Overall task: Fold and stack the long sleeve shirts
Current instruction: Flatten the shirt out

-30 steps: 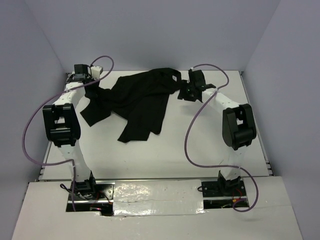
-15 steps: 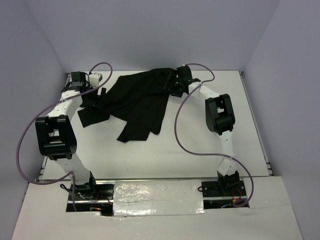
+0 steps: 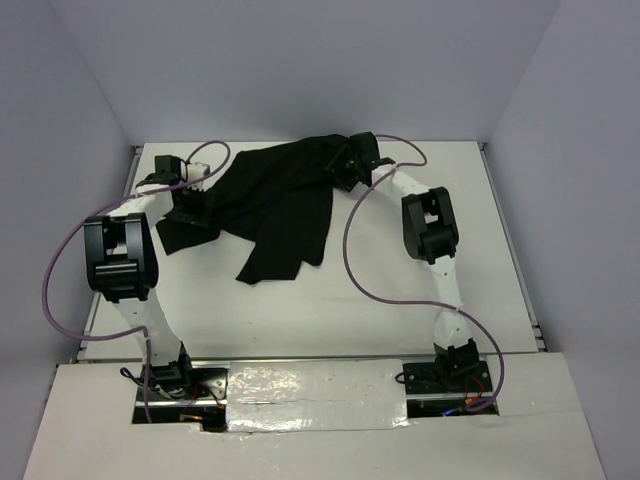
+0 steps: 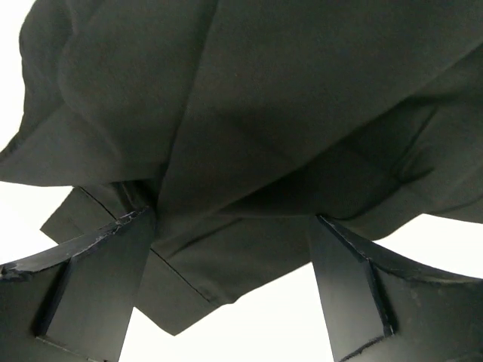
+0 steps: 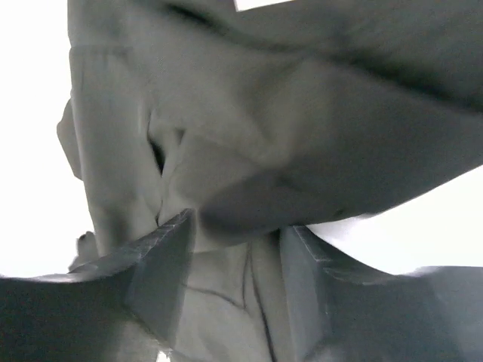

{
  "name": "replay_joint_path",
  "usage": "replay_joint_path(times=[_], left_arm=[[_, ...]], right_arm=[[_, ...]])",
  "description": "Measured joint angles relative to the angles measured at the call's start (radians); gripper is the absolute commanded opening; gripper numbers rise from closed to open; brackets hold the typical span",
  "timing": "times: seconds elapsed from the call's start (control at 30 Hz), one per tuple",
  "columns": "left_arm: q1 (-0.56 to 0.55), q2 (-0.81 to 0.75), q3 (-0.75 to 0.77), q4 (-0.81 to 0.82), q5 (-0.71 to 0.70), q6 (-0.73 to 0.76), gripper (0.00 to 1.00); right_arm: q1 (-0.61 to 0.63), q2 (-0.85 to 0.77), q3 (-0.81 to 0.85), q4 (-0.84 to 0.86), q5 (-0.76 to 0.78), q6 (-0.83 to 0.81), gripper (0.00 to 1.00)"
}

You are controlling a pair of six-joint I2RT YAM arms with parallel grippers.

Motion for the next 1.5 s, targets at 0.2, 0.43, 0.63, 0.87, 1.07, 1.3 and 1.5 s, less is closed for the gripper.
replay_joint_path(times=[0.2,0.43,0.63,0.87,1.07,1.3,1.5], left_arm=[[0.0,0.024,0.0,0.042,-0.011,-0.001,0.7],[0.0,0.074,0.002,0.086,-0.031,0.028,0.0],[0.032,0.028,-0.042,0.111,-0.037,0.031,0.0],[0.108,-0.274,-0.065,0.069,-0.031,0.082,0.0],[0.102,-0.513,0.029,-0.005,0.047,0.108,0.0],[0.047,-0.457,0.127,-0.029,0.16,0.086,0.0],[0.009,-0.355,0.133,-0.054,0.173,0.048,0.0]], right_arm=[[-0.017,0.051,0.016,0.024,0.006,0.087,0.0],[-0.027,-0.095,-0.21,0.1,0.008,-0.104,0.0],[-0.031,-0.437,-0.493,0.071,-0.037,-0.377,0.0],[-0.033,-0.894,-0.869,0.101,-0.146,-0.578,0.0],[-0.067,-1.025,-1.038,0.082,-0.245,-0.652,0.14],[-0.257,-0.685,-0.663,-0.072,-0.174,-0.673,0.57],[-0.247,-0.654,-0.594,-0.076,-0.011,-0.669,0.7]])
